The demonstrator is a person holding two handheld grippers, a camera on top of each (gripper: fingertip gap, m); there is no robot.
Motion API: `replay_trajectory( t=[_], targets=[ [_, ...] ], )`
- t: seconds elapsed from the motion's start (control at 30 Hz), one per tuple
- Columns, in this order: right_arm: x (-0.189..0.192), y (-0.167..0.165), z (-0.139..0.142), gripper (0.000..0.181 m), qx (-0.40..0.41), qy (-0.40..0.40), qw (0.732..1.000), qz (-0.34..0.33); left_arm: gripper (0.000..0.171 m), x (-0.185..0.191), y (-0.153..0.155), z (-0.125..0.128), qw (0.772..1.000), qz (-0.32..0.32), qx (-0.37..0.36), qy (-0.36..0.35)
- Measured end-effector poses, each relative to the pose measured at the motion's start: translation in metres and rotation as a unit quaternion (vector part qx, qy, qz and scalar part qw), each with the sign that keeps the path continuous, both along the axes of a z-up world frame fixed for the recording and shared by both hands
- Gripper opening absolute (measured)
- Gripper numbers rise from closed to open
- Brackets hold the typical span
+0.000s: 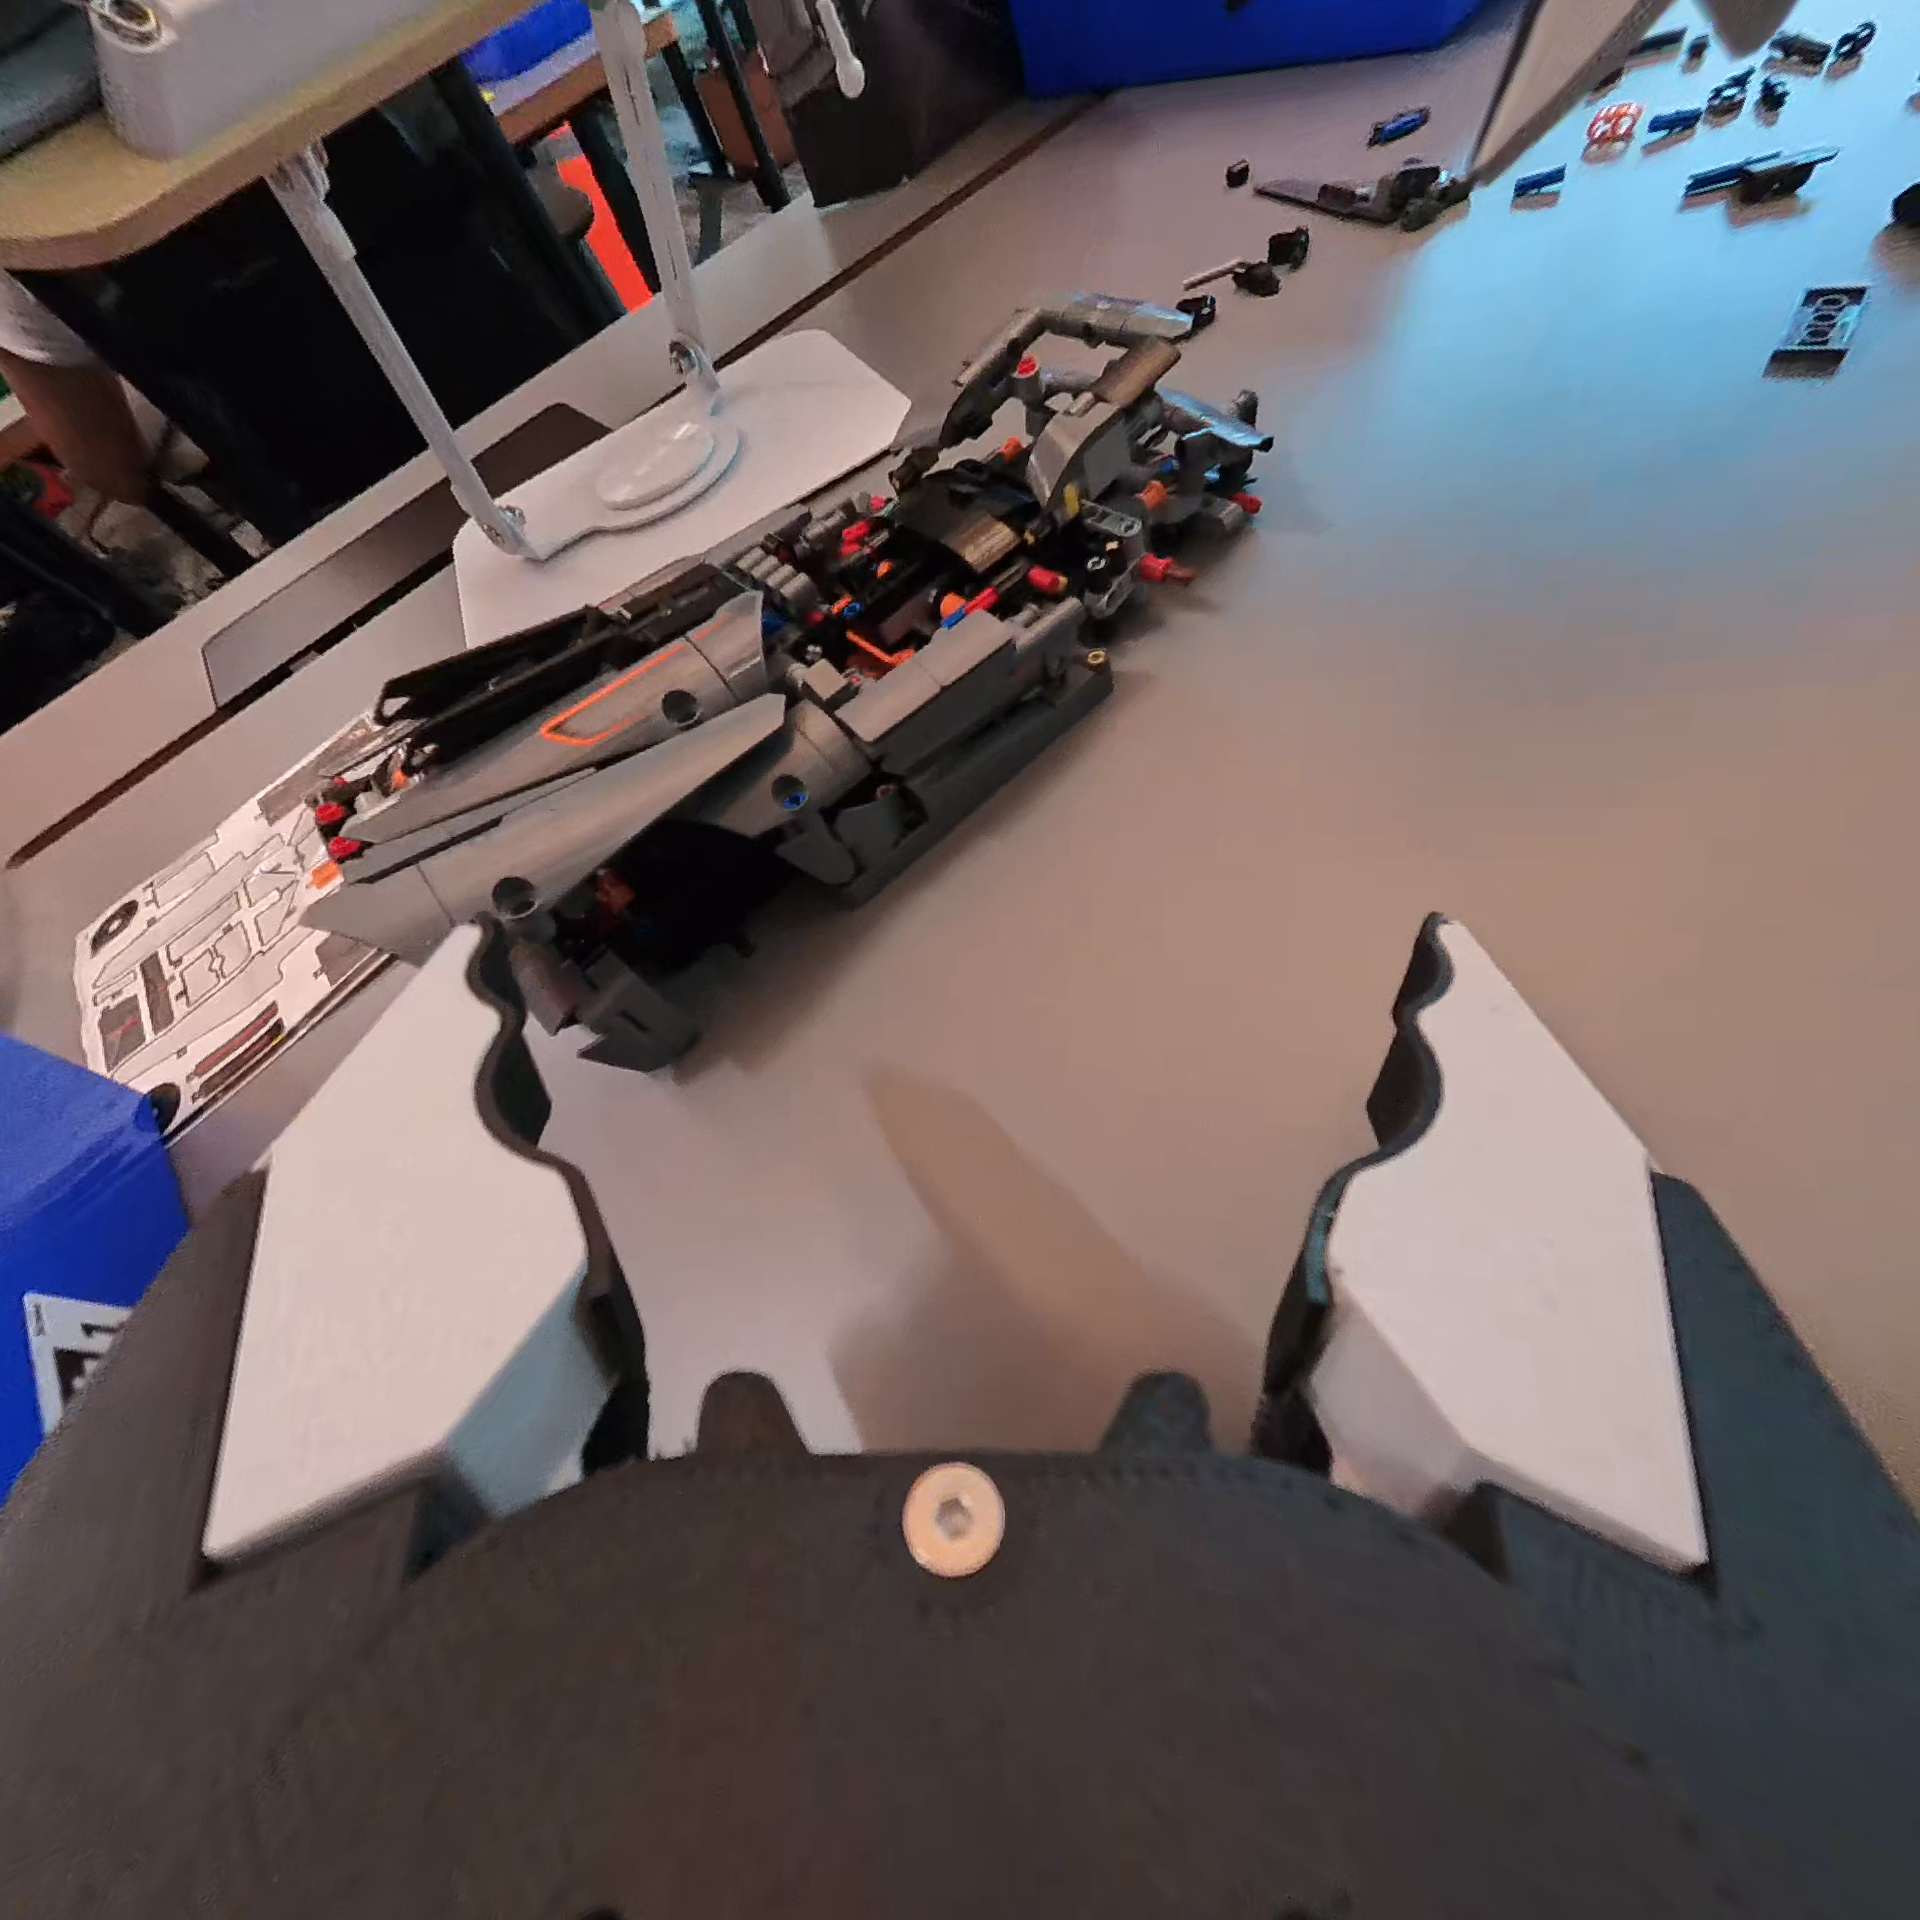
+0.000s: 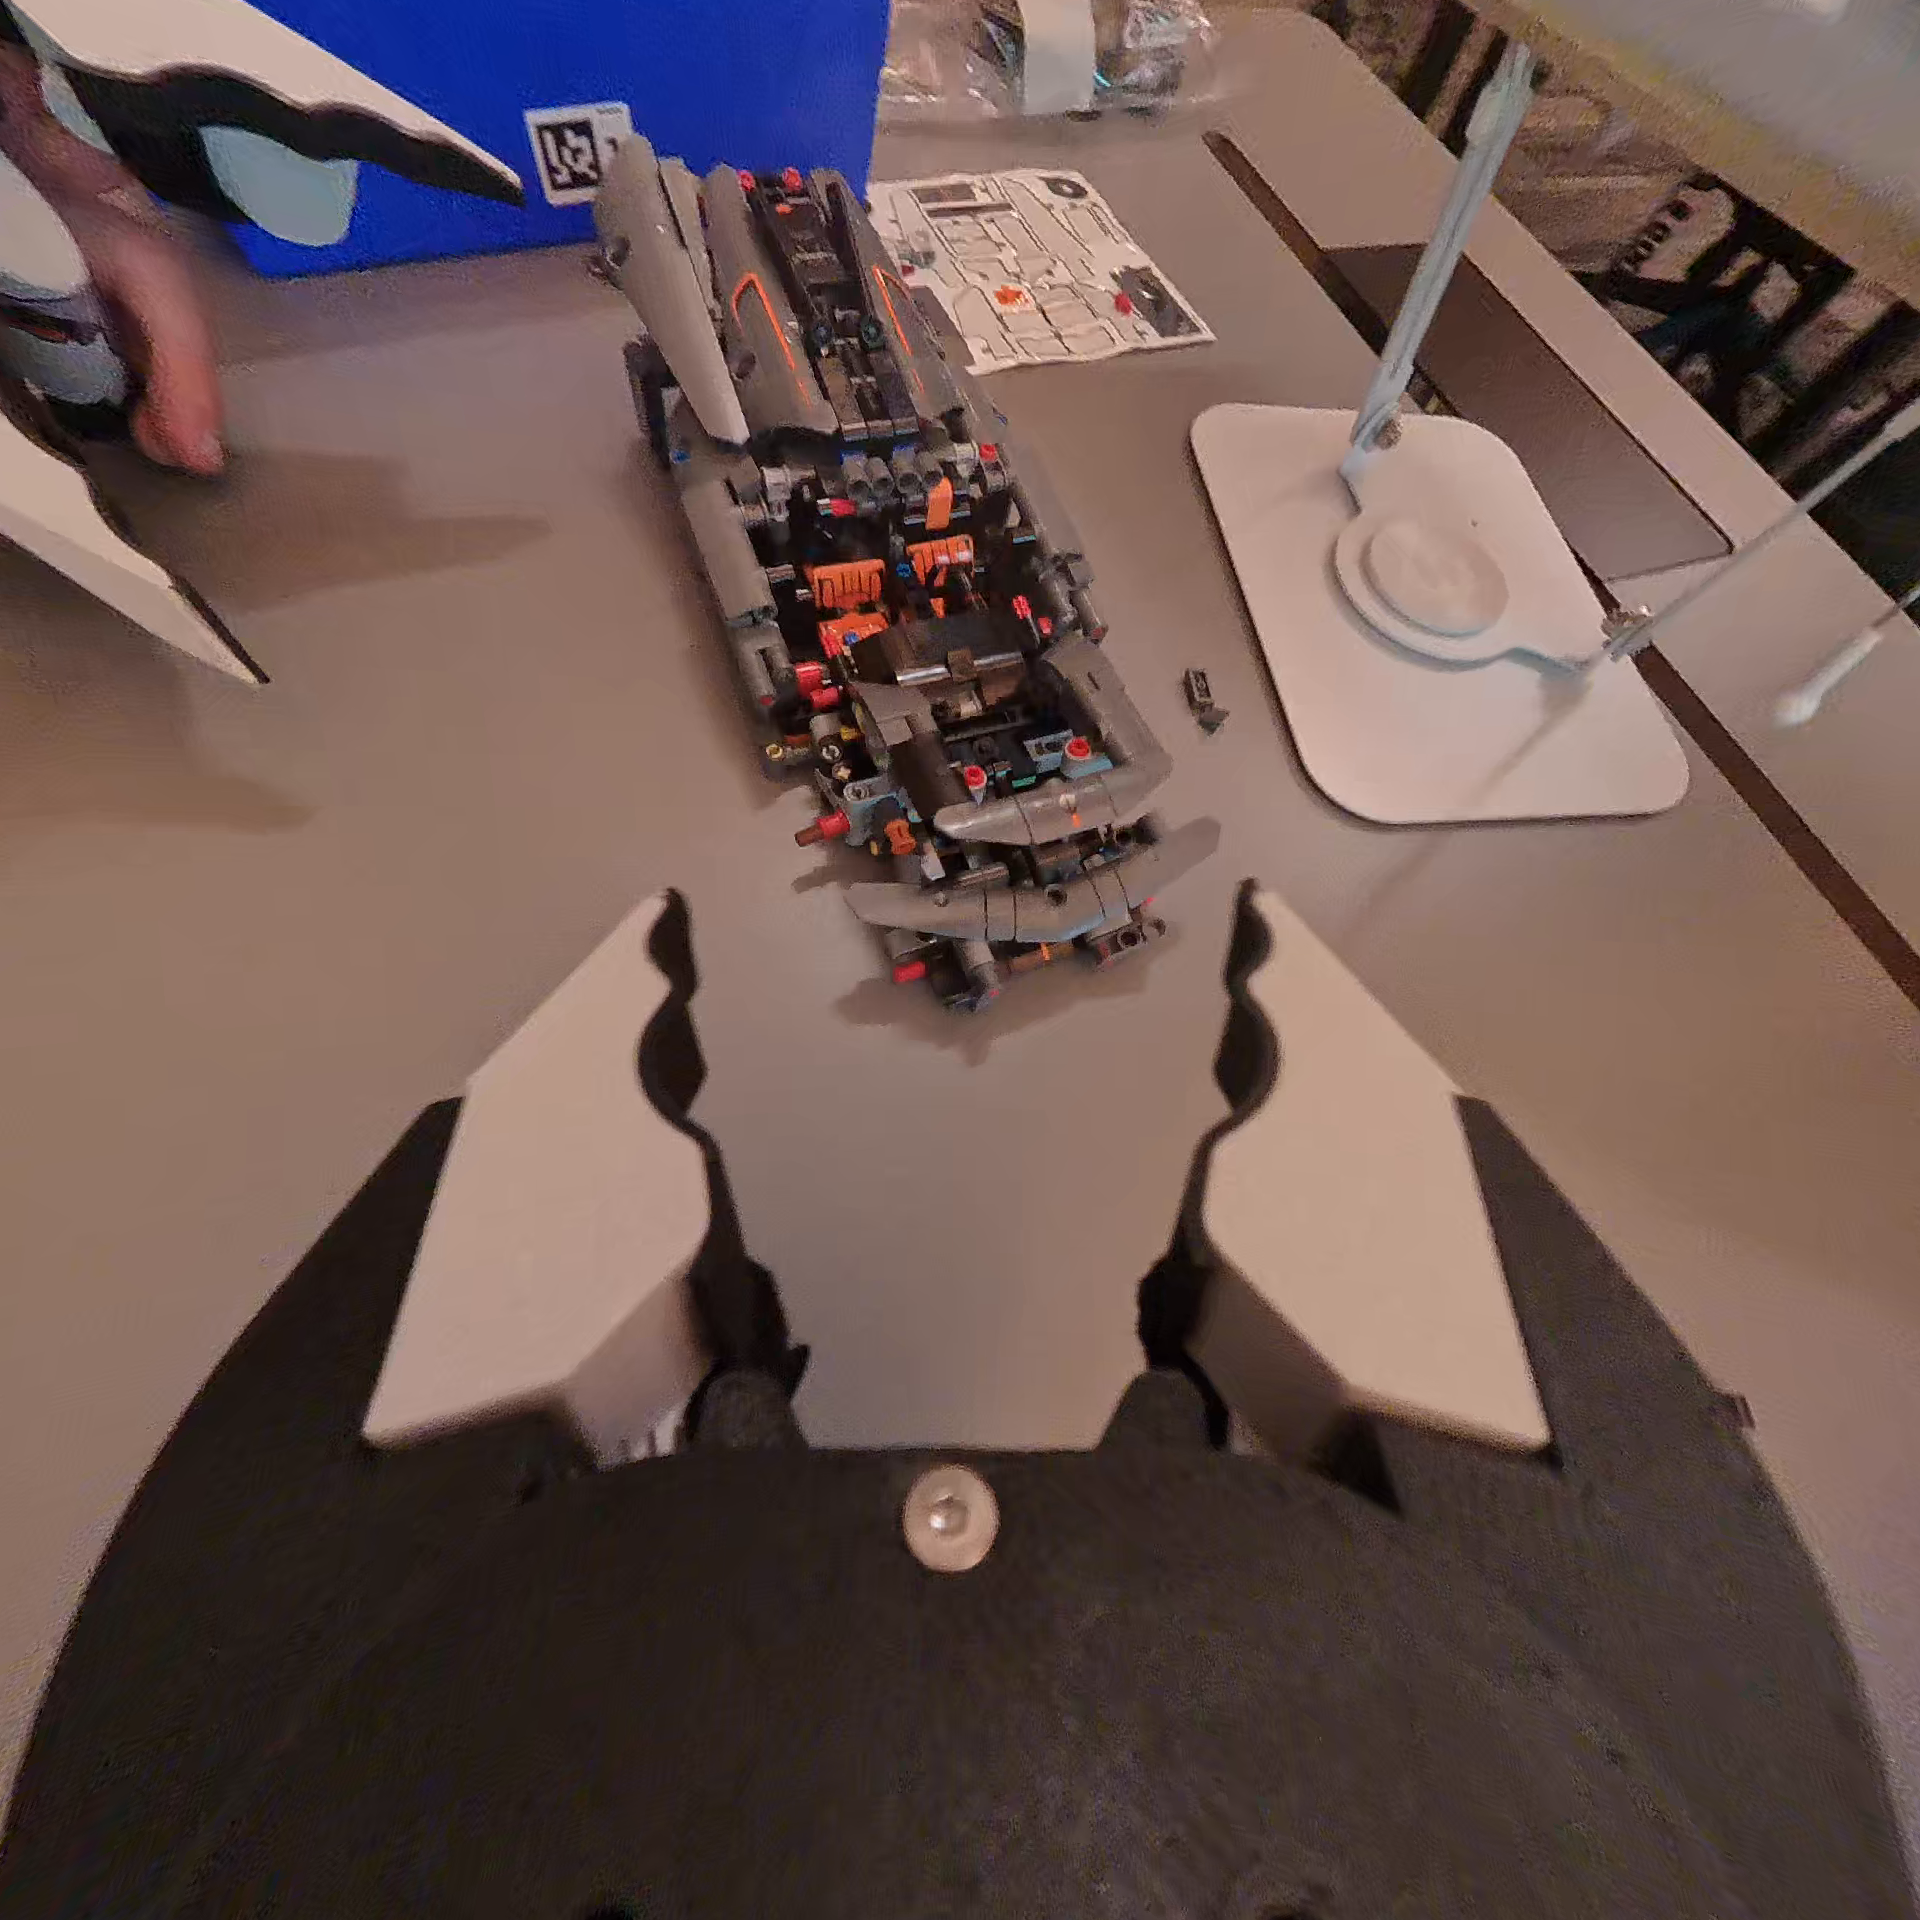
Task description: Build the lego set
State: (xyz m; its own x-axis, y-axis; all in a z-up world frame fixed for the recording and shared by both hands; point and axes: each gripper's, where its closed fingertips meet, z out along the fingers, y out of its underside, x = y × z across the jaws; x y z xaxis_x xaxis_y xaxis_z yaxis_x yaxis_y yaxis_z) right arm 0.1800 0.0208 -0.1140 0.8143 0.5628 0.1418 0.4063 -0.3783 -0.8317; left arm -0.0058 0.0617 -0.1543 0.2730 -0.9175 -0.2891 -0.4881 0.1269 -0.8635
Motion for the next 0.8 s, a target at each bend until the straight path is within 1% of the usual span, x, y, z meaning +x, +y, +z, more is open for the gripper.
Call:
replay_trajectory(
  t=[0.03, 0.07, 0.13, 0.17, 0.27, 0.3, 0.4, 0.47, 0.57, 0.8],
  targets=[
    [0.0, -0.001, -0.004, 0.086, 0.002, -0.004, 1.0, -0.017, 0.157, 0.001, 0.001, -0.003, 1.0, 0.001, 0.002, 0.002],
    [0.0, -0.001, -0.01, 0.075, -0.001, -0.007, 0.999, -0.032, 0.155, 0.001, 0.002, -0.005, 1.0, 0.005, 0.003, 0.011],
    [-0.006, -0.002, -0.027, 0.072, -0.026, 0.002, 0.999, -0.045, 0.146, 0.002, 0.002, -0.006, 1.0, 0.007, 0.014, 0.016],
    [-0.009, -0.001, -0.036, 0.062, -0.045, 0.012, 0.997, -0.057, 0.145, 0.003, 0.002, -0.008, 1.0, 0.007, 0.019, 0.022],
    [-0.018, 0.001, -0.059, 0.057, -0.106, 0.055, 0.987, -0.103, 0.141, 0.005, -0.001, -0.013, 0.999, 0.0, 0.028, 0.04],
    [-0.022, 0.002, -0.064, 0.053, -0.116, 0.066, 0.985, -0.11, 0.141, 0.006, -0.002, -0.014, 0.999, -0.003, 0.029, 0.042],
    [-0.03, 0.011, -0.068, 0.044, -0.112, 0.103, 0.98, -0.132, 0.136, 0.006, 0.0, -0.01, 0.999, -0.002, 0.029, 0.029],
    [-0.026, 0.016, -0.069, 0.034, -0.098, 0.11, 0.977, -0.153, 0.133, 0.006, -0.001, -0.006, 1.0, -0.006, 0.019, 0.017],
    [-0.022, 0.019, -0.069, 0.027, -0.096, 0.125, 0.973, -0.171, 0.131, 0.005, -0.002, -0.003, 1.0, -0.012, 0.016, 0.004],
    [-0.02, 0.025, -0.068, 0.031, -0.094, 0.163, 0.961, -0.204, 0.128, 0.006, -0.004, -0.001, 1.0, -0.018, 0.021, 0.0]
  ],
)
